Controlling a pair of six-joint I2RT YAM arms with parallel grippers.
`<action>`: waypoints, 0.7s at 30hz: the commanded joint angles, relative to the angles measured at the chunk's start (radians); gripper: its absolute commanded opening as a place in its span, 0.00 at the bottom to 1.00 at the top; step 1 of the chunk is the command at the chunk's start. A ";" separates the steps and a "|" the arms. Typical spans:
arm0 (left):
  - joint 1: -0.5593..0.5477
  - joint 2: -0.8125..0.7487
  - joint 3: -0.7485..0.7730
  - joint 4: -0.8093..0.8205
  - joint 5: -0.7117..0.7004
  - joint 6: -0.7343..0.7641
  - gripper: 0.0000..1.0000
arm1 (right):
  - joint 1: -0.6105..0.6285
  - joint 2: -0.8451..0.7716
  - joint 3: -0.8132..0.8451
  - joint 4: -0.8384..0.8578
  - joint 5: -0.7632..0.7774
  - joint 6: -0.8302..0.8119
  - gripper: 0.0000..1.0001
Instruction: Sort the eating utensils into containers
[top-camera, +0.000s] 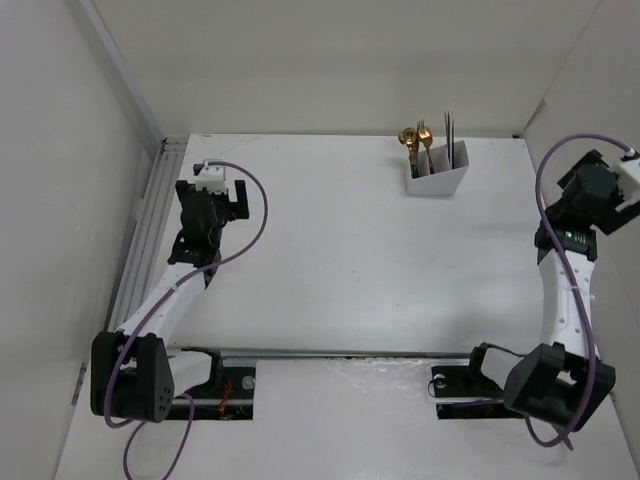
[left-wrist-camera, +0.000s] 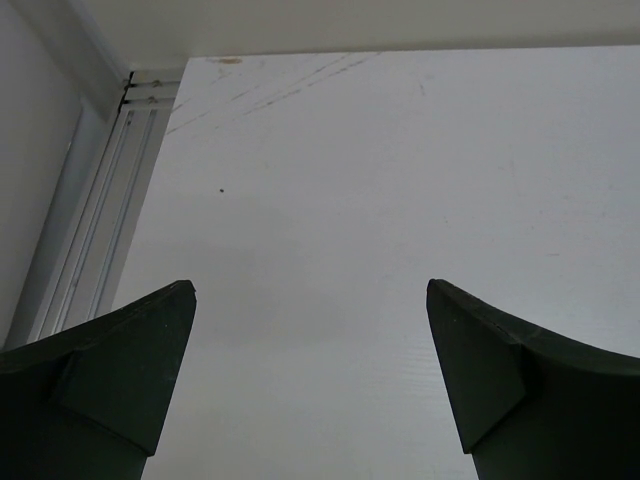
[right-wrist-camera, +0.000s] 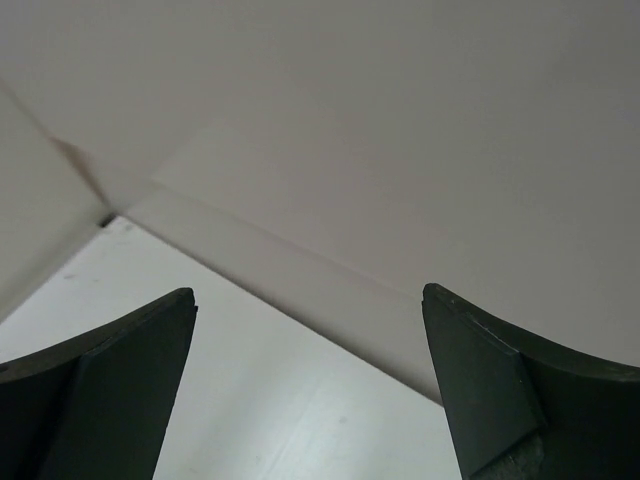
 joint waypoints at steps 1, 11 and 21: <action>-0.007 -0.047 0.039 -0.060 -0.069 -0.026 1.00 | -0.045 -0.108 -0.079 0.000 0.146 0.111 0.99; -0.049 -0.066 0.049 -0.149 -0.072 -0.096 1.00 | -0.045 -0.075 -0.001 -0.194 0.129 0.171 0.99; -0.089 -0.107 0.027 -0.149 -0.082 -0.105 1.00 | -0.045 0.014 0.094 -0.436 0.189 0.244 0.99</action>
